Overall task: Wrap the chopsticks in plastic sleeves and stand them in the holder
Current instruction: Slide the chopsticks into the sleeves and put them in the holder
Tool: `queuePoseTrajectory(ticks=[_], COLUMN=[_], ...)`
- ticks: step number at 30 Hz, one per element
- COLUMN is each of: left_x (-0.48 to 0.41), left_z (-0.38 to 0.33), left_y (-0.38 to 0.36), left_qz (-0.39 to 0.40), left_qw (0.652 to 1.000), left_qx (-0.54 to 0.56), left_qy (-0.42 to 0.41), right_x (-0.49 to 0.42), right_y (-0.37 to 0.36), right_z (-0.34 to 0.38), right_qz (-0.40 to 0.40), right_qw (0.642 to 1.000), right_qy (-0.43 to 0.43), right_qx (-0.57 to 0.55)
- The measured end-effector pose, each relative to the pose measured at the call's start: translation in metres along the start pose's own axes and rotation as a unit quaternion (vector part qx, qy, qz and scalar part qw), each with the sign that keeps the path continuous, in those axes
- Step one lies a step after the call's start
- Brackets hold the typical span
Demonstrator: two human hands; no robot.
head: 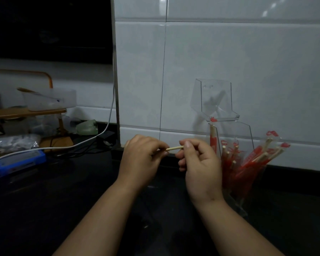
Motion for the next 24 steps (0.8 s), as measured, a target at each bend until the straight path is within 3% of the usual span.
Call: queuePoseTrajectory(ticks=[13,16,20,24], left_x=[0.001,0.0,0.002,0.006], left_z=[-0.008,-0.007,0.005,0.008], left_y=[0.001,0.007,0.015,0.027], left_qz=[-0.029,-0.078,-0.163,-0.266], left_qw=[0.998,0.993,0.936,0.906], left_qx=[0.018,0.089,0.263,0.262], left_qy=[-0.051,0.016,0.167,0.201], right_x=[-0.005,-0.005,-0.004,-0.004], right_y=[0.002,0.002,0.002,0.003], right_z=[-0.011,-0.013,-0.015,-0.015], right_qz=[-0.013,-0.012,-0.007,-0.011], right_qw=[0.997,0.997,0.995,0.993], right_qy=[-0.014,-0.034,-0.039,-0.045], right_qx=[0.07,0.072,0.095,0.106])
Point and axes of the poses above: each hand's wrist, its own x-axis away from the middle knuckle, its own y-axis out of the back of the hand, z = x × y, the point moved 3 cm from there along -x, towards the middle knuckle, and after that the axes turned 1 degree about z, right-handed, at the moved point
